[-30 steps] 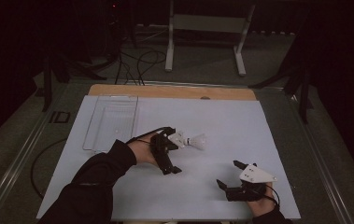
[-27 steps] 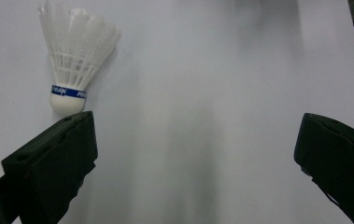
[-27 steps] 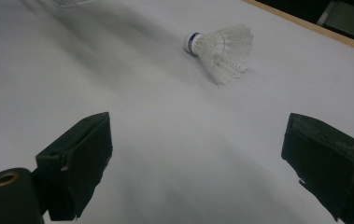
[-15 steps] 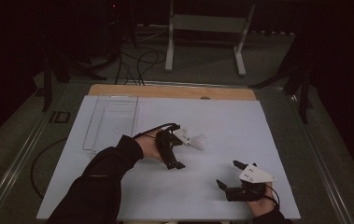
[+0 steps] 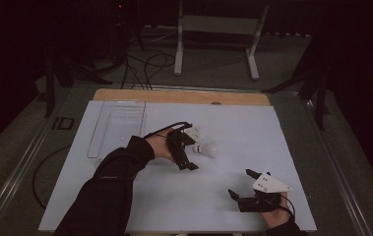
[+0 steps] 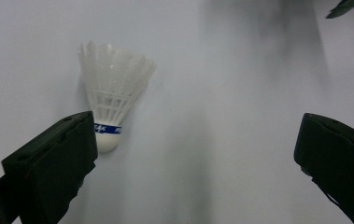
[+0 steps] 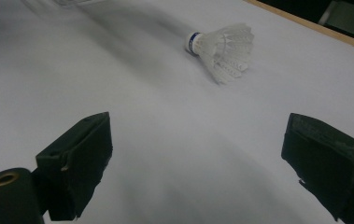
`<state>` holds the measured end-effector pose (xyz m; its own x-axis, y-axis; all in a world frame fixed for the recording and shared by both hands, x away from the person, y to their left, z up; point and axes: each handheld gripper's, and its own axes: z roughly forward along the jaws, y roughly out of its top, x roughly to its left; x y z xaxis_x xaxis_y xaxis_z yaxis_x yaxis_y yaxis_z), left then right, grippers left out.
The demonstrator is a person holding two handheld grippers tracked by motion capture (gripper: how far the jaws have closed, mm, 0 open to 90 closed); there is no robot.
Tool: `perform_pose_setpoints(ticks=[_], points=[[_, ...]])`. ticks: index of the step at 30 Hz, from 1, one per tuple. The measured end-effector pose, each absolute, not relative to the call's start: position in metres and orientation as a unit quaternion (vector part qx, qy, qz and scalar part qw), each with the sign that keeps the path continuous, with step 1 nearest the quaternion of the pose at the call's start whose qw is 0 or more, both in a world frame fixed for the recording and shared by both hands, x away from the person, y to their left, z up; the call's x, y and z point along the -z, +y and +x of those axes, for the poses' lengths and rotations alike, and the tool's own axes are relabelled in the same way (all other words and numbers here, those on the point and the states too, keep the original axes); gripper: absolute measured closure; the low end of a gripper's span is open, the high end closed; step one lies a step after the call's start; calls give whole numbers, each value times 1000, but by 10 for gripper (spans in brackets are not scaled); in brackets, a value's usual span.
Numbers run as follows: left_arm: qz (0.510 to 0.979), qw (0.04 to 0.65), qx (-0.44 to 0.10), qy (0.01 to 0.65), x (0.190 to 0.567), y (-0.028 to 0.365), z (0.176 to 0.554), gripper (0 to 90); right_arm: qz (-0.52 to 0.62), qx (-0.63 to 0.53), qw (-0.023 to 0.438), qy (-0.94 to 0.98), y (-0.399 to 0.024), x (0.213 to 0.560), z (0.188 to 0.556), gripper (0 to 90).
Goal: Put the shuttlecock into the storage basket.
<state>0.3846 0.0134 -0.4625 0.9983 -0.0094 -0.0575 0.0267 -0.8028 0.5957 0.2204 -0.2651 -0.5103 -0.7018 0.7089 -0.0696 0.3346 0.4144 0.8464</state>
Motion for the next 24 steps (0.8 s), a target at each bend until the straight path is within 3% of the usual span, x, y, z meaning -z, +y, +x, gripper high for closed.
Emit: perform_pose_setpoints(ticks=[13, 24], points=[[945, 326, 28, -12, 455, 4, 393, 3, 319, -435, 213, 815, -265, 510, 220, 85], [956, 294, 12, 22, 474, -2, 409, 21, 318, -437, 214, 814, -265, 510, 219, 86]])
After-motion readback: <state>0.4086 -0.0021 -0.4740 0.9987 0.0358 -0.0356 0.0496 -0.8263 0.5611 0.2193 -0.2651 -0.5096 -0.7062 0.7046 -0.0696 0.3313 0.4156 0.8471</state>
